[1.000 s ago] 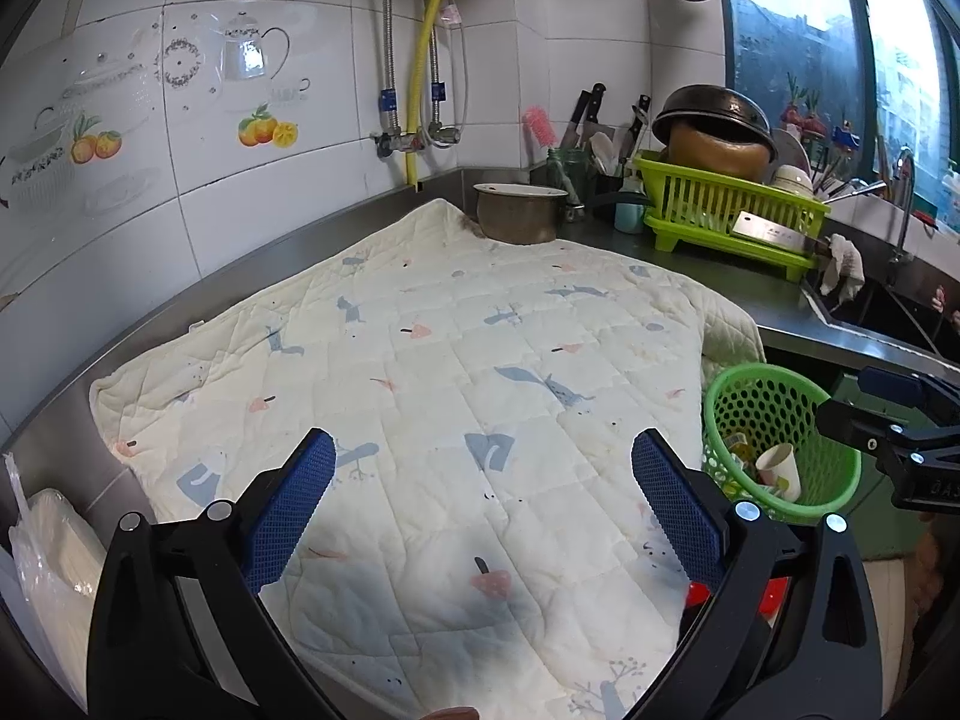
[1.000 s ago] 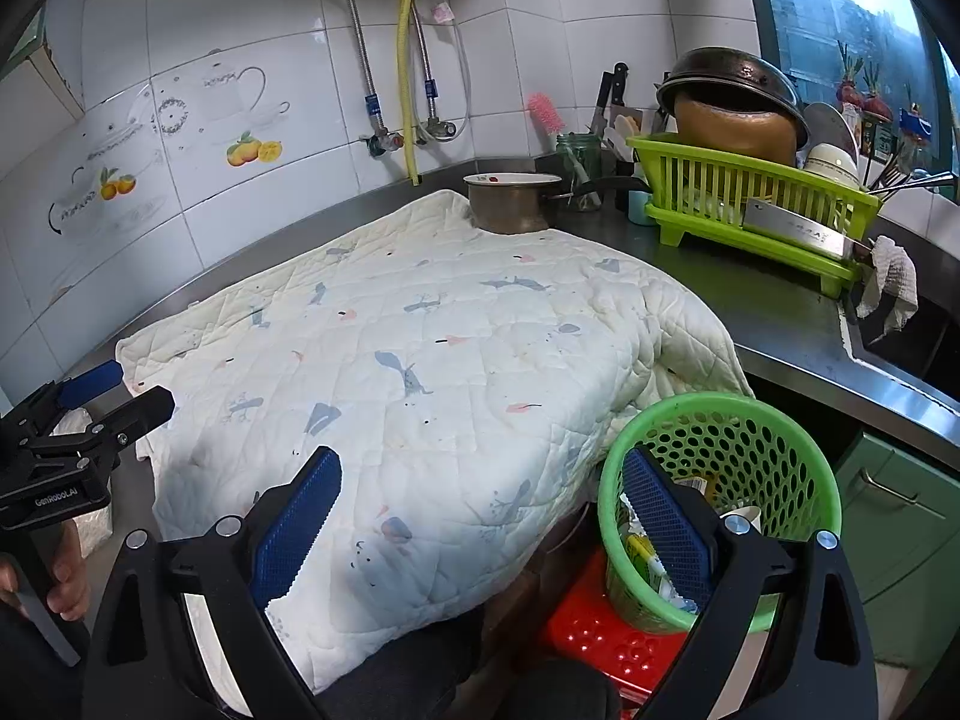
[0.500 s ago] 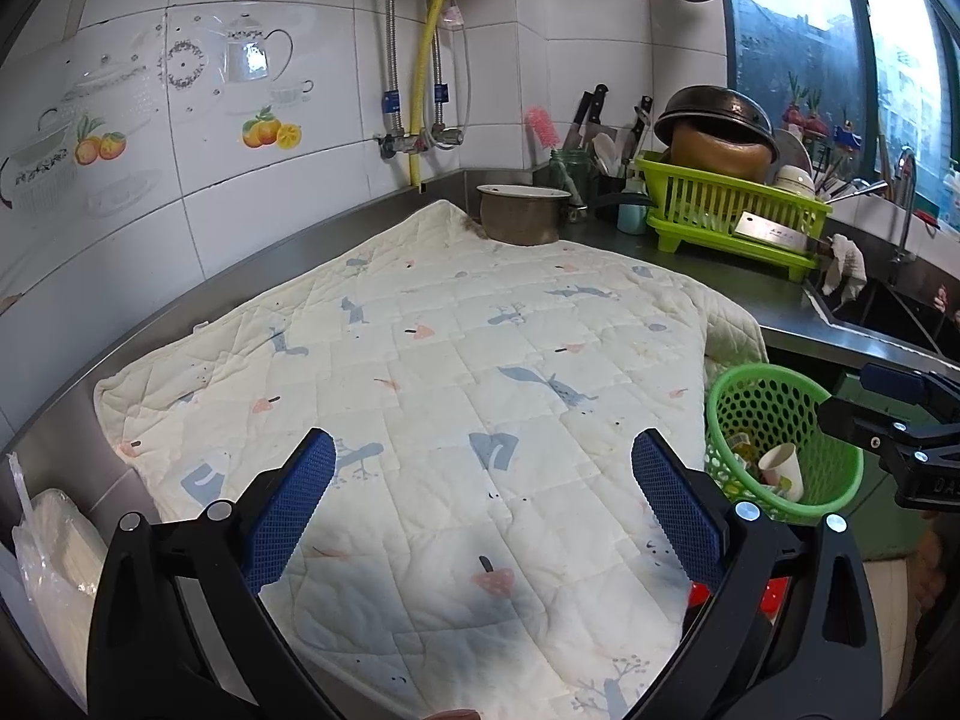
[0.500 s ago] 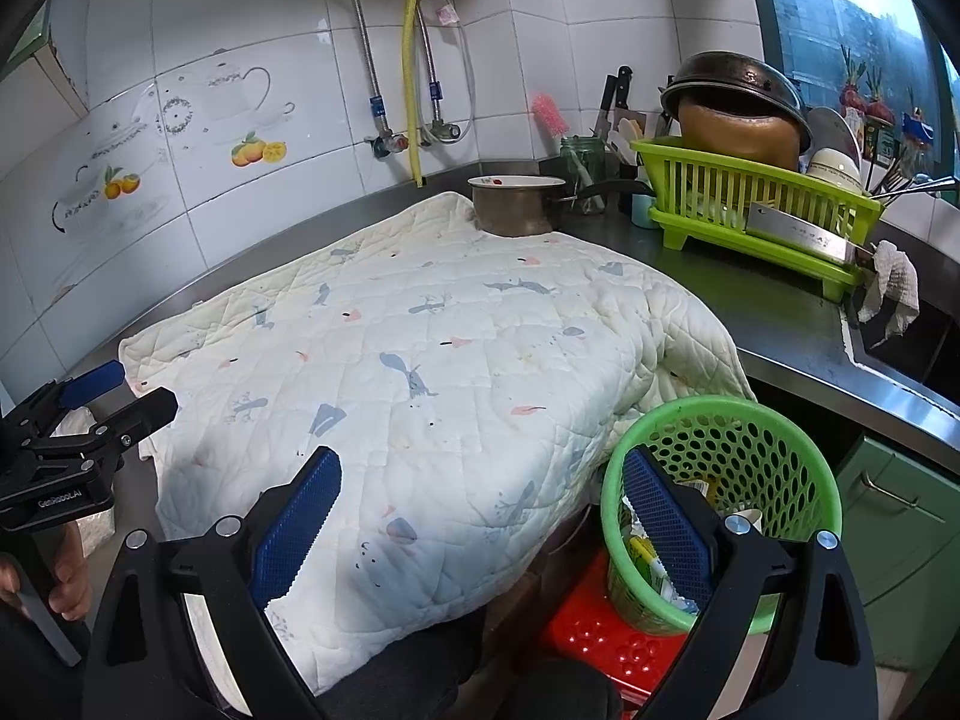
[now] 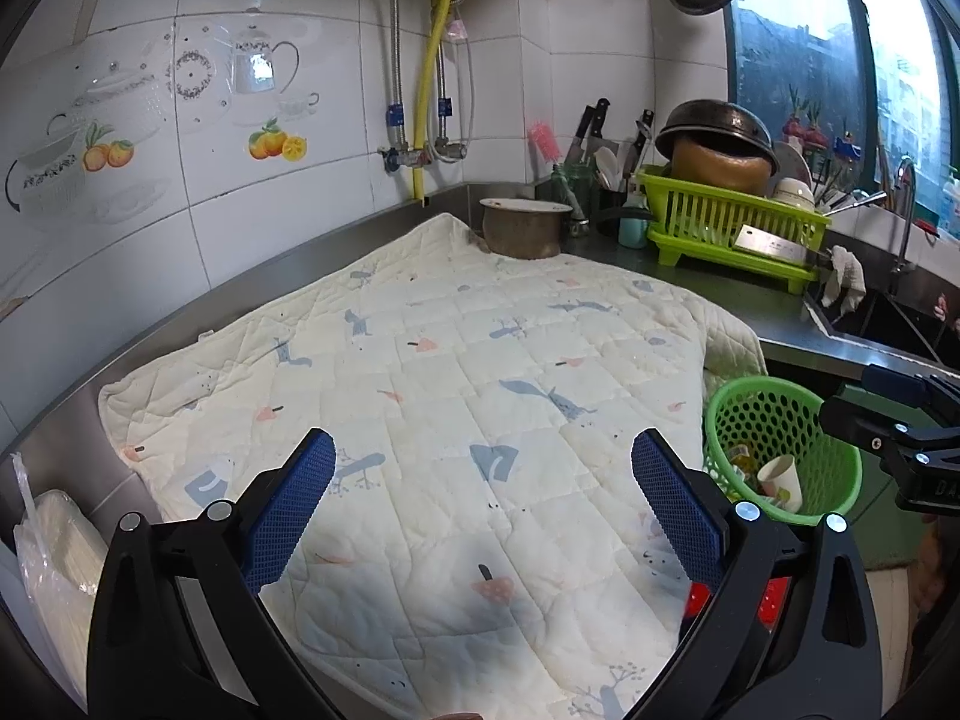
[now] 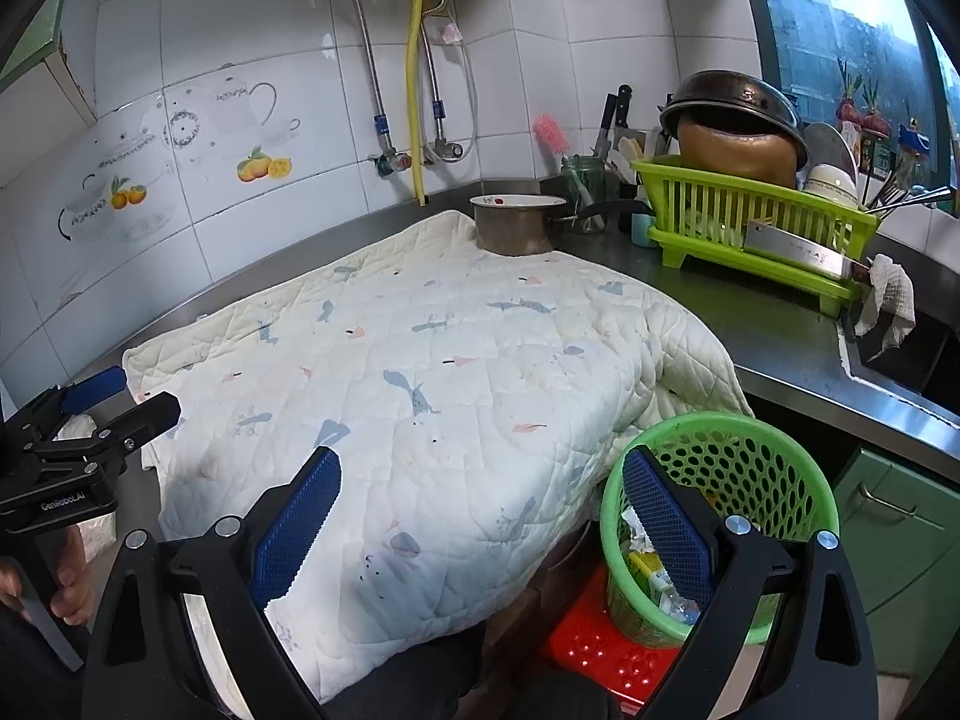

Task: Collect trash

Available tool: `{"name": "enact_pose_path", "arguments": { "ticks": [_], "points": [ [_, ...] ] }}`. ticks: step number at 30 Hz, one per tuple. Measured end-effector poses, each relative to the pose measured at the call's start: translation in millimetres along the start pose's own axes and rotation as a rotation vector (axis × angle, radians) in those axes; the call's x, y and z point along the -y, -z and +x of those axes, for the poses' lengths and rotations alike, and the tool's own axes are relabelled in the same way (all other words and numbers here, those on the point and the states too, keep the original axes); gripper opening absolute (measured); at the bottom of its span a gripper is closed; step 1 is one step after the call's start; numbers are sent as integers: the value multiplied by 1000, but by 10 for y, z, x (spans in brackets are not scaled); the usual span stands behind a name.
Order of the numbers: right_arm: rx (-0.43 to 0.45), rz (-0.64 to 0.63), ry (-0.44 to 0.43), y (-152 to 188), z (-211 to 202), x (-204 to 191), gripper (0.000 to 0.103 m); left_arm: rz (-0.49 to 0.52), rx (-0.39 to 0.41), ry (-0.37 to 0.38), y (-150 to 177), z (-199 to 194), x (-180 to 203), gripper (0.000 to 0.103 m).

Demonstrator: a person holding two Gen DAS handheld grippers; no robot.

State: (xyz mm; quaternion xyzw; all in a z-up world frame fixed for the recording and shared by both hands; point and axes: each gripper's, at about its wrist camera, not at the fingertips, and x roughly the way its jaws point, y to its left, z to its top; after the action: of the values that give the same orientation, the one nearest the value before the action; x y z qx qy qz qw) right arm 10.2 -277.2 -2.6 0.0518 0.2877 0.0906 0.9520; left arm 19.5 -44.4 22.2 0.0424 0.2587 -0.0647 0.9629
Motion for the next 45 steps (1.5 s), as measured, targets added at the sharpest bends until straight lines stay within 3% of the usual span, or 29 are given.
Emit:
{"name": "enact_pose_path", "arguments": {
  "ticks": [9,45],
  "points": [
    [13,-6,-2,-1,-24,-15,92,1,32,-5,-9,-46,28,98],
    [11,-7,-9,-14,-6,-51,92,8,34,8,-10,-46,82,98]
  ]
}}
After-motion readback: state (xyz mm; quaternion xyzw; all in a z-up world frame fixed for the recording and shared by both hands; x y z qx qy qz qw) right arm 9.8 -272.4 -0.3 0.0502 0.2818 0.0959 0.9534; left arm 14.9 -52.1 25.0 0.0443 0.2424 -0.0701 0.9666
